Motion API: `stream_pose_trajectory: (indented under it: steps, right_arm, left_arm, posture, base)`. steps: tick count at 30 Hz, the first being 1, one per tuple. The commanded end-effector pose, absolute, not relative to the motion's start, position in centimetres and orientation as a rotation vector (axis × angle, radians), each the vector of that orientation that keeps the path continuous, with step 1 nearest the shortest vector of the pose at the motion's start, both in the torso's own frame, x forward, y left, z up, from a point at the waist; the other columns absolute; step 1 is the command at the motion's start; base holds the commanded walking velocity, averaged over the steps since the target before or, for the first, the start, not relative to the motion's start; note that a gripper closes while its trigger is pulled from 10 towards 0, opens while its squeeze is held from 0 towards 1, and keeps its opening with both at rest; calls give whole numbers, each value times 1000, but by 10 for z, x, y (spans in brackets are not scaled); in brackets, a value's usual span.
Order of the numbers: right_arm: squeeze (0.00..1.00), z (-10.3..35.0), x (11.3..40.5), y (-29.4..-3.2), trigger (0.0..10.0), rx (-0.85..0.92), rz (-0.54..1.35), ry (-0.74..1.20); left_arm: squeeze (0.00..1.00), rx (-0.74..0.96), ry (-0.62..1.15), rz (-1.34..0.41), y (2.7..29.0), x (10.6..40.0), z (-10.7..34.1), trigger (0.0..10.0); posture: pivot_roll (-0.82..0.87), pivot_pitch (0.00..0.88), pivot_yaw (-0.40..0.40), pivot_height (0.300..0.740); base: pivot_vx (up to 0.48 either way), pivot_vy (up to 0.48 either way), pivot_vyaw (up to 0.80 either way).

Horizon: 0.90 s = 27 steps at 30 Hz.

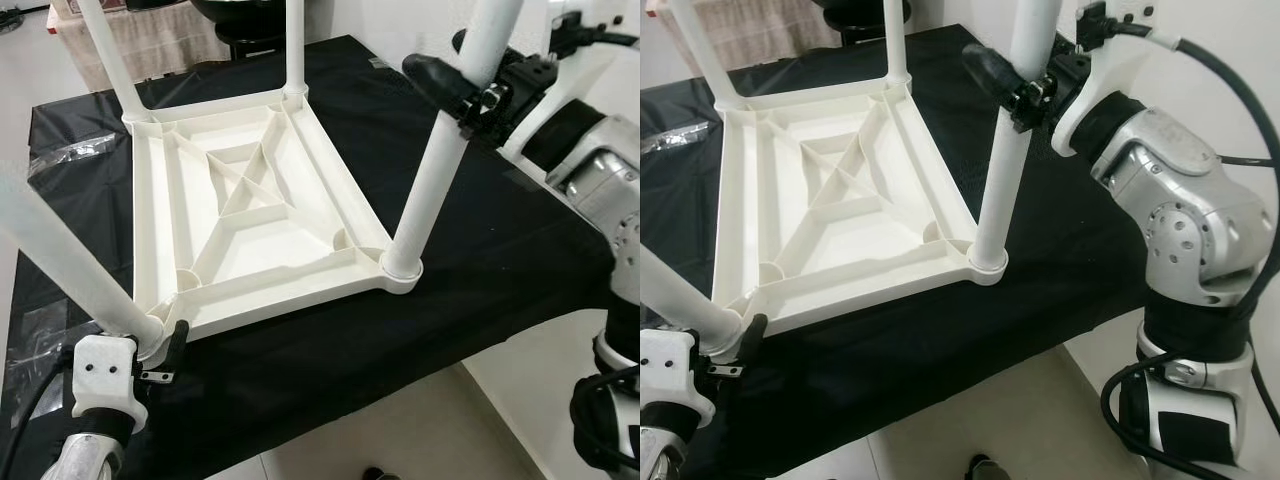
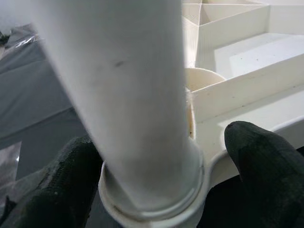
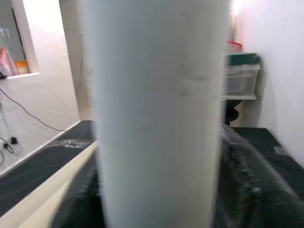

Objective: Building children table

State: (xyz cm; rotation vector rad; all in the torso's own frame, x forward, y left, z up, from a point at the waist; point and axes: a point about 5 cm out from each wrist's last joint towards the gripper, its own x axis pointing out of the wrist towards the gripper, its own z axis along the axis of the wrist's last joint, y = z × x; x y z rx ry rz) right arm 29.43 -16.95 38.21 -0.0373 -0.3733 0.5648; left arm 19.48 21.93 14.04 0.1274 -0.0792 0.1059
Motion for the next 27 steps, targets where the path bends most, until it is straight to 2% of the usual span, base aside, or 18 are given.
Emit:
stream_pose_trajectory:
  steps: [1,14,24,25,27]
  right_arm:
    - [0,380,296,-176,0,-11,517,-335]
    - [0,367,297,-165,0,43,548,-262]
    - [0,365,294,-158,0,67,583,-252]
    - [0,364,293,-157,0,72,583,-249]
    - [0,363,293,-157,0,74,584,-249]
  left_arm:
    - [0,92,-42,104,218,193,135,10000]
    - [0,33,-87,73,215,202,152,10000]
    - [0,68,-60,178,233,213,149,10000]
    - [0,70,-54,200,236,215,146,0]
    - [0,64,-53,205,237,215,145,0]
  posture:
    - [-58,227,-21,740]
    - [-51,228,-18,740]
    - [-52,228,-15,740]
    - [-52,227,-12,740]
    - [-53,227,-11,740]
  base:
    - [0,0,0]
    - [0,0,0]
    - [0,0,0]
    - [0,0,0]
    - [0,0,0]
